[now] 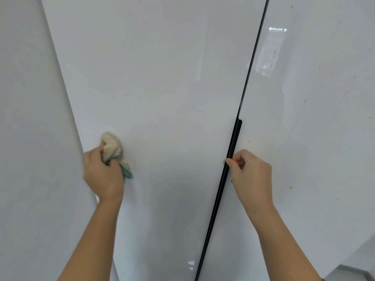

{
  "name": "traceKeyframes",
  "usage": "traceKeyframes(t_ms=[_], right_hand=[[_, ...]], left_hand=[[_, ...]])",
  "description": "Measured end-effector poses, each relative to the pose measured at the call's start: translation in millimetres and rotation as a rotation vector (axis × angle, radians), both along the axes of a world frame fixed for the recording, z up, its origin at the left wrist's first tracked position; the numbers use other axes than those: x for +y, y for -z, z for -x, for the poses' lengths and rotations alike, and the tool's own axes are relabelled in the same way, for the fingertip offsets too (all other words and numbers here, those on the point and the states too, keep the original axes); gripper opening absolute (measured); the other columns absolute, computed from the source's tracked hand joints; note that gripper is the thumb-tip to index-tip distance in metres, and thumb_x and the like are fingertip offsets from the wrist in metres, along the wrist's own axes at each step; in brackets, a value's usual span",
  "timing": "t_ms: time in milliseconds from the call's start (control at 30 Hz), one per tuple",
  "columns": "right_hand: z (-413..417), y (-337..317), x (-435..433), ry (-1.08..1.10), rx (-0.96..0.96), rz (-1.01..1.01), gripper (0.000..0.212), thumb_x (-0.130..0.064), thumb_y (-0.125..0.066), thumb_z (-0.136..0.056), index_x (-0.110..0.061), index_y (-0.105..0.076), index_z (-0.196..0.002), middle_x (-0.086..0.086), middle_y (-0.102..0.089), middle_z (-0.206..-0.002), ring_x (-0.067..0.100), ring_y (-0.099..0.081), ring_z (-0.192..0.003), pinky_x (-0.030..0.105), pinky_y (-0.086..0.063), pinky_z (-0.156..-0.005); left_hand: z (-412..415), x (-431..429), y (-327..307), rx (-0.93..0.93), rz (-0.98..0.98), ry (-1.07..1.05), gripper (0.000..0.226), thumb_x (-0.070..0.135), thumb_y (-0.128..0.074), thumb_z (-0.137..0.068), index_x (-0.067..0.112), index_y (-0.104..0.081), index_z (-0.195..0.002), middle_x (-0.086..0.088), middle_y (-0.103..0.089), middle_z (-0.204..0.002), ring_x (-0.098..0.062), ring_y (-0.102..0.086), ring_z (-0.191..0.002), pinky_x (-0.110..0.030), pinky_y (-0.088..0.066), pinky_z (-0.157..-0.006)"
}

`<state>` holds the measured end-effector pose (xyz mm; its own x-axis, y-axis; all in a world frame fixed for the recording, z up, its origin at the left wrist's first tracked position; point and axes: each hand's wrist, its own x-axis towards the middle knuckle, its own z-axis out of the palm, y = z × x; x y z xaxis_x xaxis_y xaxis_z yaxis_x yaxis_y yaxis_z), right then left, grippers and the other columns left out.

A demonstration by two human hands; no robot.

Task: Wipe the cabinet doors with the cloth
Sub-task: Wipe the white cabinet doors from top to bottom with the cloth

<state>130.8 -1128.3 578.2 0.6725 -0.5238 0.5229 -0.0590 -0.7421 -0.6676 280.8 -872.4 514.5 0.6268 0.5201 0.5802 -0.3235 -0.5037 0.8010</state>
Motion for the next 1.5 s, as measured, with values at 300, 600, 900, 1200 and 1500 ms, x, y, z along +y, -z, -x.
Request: traceKeyframes(t_ms=[300,600,900,1200,1500], right_hand=[[4.8,-4.2,-4.8,-0.052,0.026,0.033,0.013,-0.016,-0.063,-0.092,-0.016,-0.065,-0.079,-0.008,-0.063,-0.067,0.017,-0.064,-0.06,0.032,-0.052,-0.062],[3.5,-4.2,-5.3,-0.064,0.015,0.015,0.011,-0.016,-0.063,-0.091,-0.016,-0.067,-0.08,-0.008,-0.064,-0.069,0.016,-0.064,-0.062,0.035,-0.054,-0.064],[2.5,-1.5,-3.0,-0.025,0.008,-0.017,0.013,-0.015,-0.061,-0.091,-0.015,-0.064,-0.079,-0.005,-0.063,-0.066,0.02,-0.064,-0.062,0.036,-0.053,-0.064],[1.6,-1.3,2.9,0.015,0.008,0.015,0.014,-0.014,-0.06,-0.093,-0.013,-0.062,-0.079,0.0,-0.063,-0.063,0.021,-0.062,-0.062,0.036,-0.053,-0.062],[1.2,-0.8,6.2,0.062,0.026,0.04,0.014,-0.014,-0.061,-0.092,-0.013,-0.061,-0.078,0.001,-0.062,-0.064,0.025,-0.063,-0.062,0.038,-0.054,-0.061]], left_hand=[[76.4,-130.2,17.0,-0.24,-0.248,0.363,0.042,0.002,-0.065,-0.067,0.009,-0.07,-0.109,-0.004,-0.058,-0.088,-0.02,-0.056,-0.074,-0.027,-0.044,-0.06],[93.2,-154.8,34.0,-0.395,-0.557,0.485,0.024,0.011,-0.059,-0.082,0.01,-0.072,-0.103,0.001,-0.061,-0.087,-0.016,-0.053,-0.074,-0.024,-0.043,-0.044],[52.3,-46.1,11.0,-0.099,-0.222,0.23,0.038,-0.003,-0.066,-0.073,0.01,-0.07,-0.109,-0.003,-0.058,-0.097,-0.015,-0.055,-0.08,-0.021,-0.038,-0.063],[-5.4,59.6,2.0,0.057,-0.049,-0.154,0.034,0.0,-0.053,-0.079,0.005,-0.064,-0.11,-0.014,-0.057,-0.114,-0.031,-0.056,-0.094,-0.034,-0.04,-0.073],[-28.1,56.9,18.3,0.163,-0.009,-0.122,0.034,-0.004,-0.049,-0.081,0.004,-0.066,-0.11,-0.014,-0.064,-0.112,-0.033,-0.058,-0.1,-0.032,-0.04,-0.077]])
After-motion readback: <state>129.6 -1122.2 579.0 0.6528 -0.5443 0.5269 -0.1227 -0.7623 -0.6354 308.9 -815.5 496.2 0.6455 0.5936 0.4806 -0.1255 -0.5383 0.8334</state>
